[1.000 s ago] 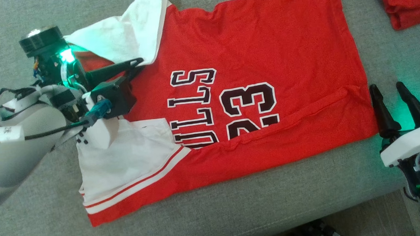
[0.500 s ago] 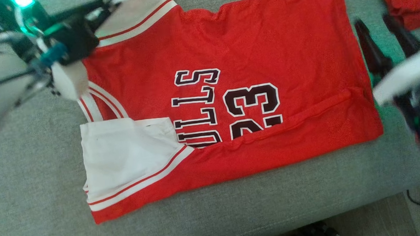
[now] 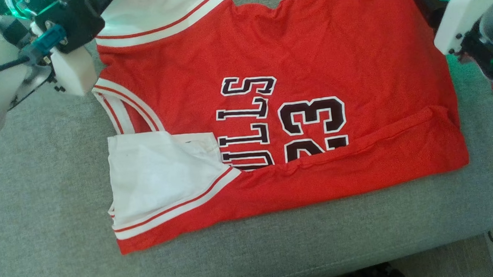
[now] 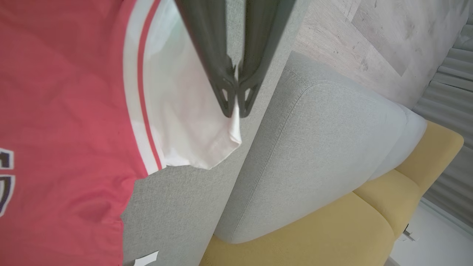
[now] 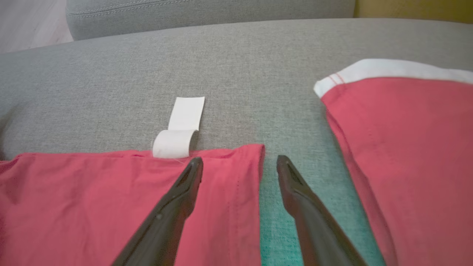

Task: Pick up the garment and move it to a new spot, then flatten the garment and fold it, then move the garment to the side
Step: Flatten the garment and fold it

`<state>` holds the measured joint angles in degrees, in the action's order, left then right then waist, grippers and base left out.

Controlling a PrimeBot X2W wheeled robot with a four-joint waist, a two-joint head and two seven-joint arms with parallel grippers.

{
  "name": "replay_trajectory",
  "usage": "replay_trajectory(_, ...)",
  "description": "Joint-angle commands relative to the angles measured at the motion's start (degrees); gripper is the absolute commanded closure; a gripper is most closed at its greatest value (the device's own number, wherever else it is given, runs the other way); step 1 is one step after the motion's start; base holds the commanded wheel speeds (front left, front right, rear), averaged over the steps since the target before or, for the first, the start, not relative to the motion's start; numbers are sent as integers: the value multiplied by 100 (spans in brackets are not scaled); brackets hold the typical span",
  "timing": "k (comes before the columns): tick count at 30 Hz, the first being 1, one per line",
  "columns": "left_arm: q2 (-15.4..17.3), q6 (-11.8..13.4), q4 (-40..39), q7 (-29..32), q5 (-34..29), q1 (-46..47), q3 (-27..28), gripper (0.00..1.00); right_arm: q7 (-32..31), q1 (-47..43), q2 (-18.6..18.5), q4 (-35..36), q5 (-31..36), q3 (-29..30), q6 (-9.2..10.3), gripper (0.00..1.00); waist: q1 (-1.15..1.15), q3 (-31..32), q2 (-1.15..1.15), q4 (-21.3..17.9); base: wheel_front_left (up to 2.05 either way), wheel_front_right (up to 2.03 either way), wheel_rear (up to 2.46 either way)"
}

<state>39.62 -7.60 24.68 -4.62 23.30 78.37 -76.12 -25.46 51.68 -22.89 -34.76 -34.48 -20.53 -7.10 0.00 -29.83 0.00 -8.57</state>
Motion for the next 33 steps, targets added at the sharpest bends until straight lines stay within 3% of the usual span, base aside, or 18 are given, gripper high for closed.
replay_trajectory(1,139,11,-12,-49,61,331,277,100,-59,111,-14,98,-72,-97,-39,0,0,-11,0,14,0,0,0)
replay_trajectory(4,117,11,40,-83,92,367,277,100,-106,244,-43,-32,-157,-238,-39,9,0,-37,0,42,0,0,0)
replay_trajectory(6,106,11,68,-106,97,389,277,100,-138,314,-75,-118,-180,-331,-39,10,0,-59,0,65,0,0,0)
replay_trajectory(11,64,11,113,-123,88,409,277,100,-75,444,-111,-302,-253,-461,-39,31,0,-83,0,110,0,0,0)
replay_trajectory(13,53,11,120,-127,93,415,277,100,-34,483,-117,-363,-281,-507,-39,43,0,-84,0,122,0,0,0)
replay_trajectory(18,47,11,122,-123,96,428,277,100,127,586,-153,-499,-258,-567,-39,57,0,-100,0,143,0,0,0)
replay_trajectory(20,48,11,116,-114,97,449,277,100,197,650,-161,-573,-255,-578,-39,69,0,-121,0,156,0,0,0)
replay_trajectory(22,55,11,118,-115,105,485,277,100,307,734,-183,-662,-206,-574,-39,98,0,-149,0,168,0,0,0)
replay_trajectory(33,10,19,689,-574,56,1037,340,100,1024,1232,-108,-1034,-249,-373,-39,100,0,-238,0,185,0,0,0)
